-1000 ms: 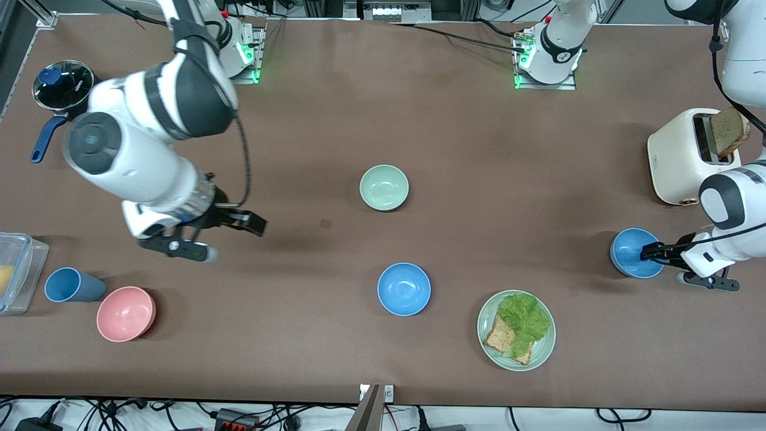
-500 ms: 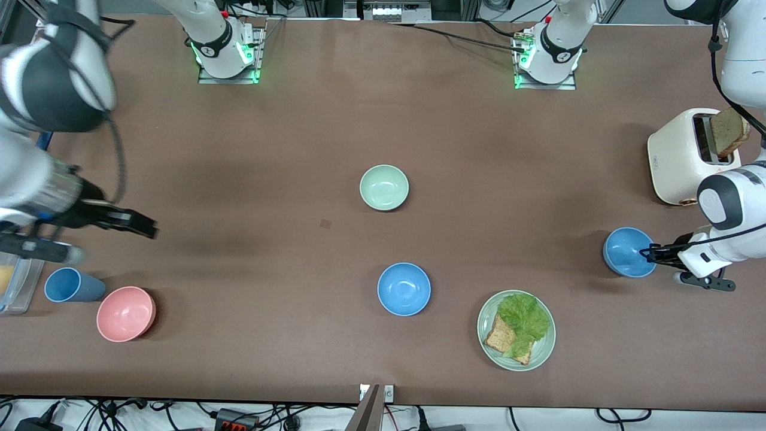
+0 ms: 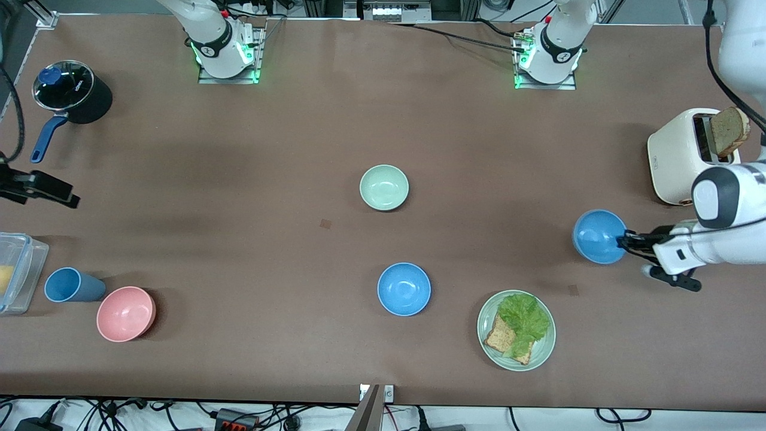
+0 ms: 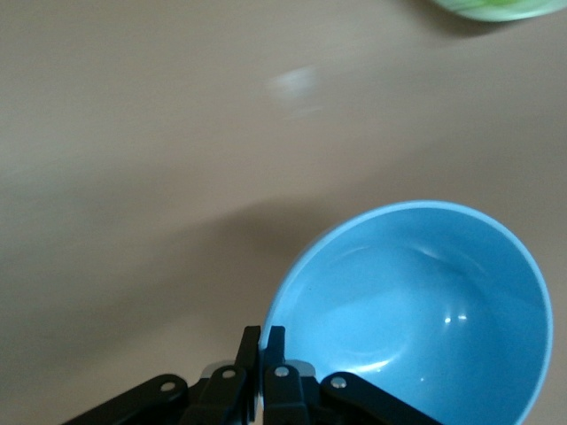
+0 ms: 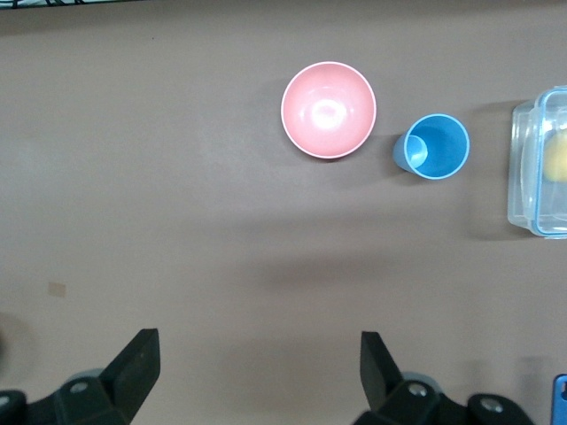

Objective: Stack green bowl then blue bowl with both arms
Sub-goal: 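Carry the blue bowl with the left gripper over the green bowl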

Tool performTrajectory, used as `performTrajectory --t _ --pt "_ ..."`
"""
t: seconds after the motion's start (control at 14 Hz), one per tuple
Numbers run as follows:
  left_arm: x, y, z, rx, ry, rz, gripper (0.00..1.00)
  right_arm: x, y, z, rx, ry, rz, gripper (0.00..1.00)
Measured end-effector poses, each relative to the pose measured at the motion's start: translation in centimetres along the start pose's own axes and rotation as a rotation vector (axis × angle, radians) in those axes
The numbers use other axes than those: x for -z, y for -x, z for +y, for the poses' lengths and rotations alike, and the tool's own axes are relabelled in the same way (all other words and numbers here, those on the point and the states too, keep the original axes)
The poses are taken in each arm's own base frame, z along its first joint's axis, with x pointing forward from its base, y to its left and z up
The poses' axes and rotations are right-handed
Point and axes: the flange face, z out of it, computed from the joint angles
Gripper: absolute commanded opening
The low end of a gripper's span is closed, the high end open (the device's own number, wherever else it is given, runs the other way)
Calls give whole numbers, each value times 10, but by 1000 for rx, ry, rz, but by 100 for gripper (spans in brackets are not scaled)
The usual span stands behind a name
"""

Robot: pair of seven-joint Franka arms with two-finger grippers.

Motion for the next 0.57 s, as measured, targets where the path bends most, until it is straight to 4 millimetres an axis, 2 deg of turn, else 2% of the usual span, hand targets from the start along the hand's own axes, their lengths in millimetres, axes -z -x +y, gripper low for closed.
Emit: performTrajectory --t 0.14,0.29,0.43,0.57 --pt "35 -8 71 16 5 -3 0 -2 4 2 0 -3 -28 100" --pt "53 -16 147 69 23 0 0 -4 5 -2 8 -6 -40 100" --pt "55 -23 213 173 71 0 0 -4 11 0 6 -8 -49 100" --pt "46 -30 275 289 89 9 0 -4 20 5 -1 -7 -59 100"
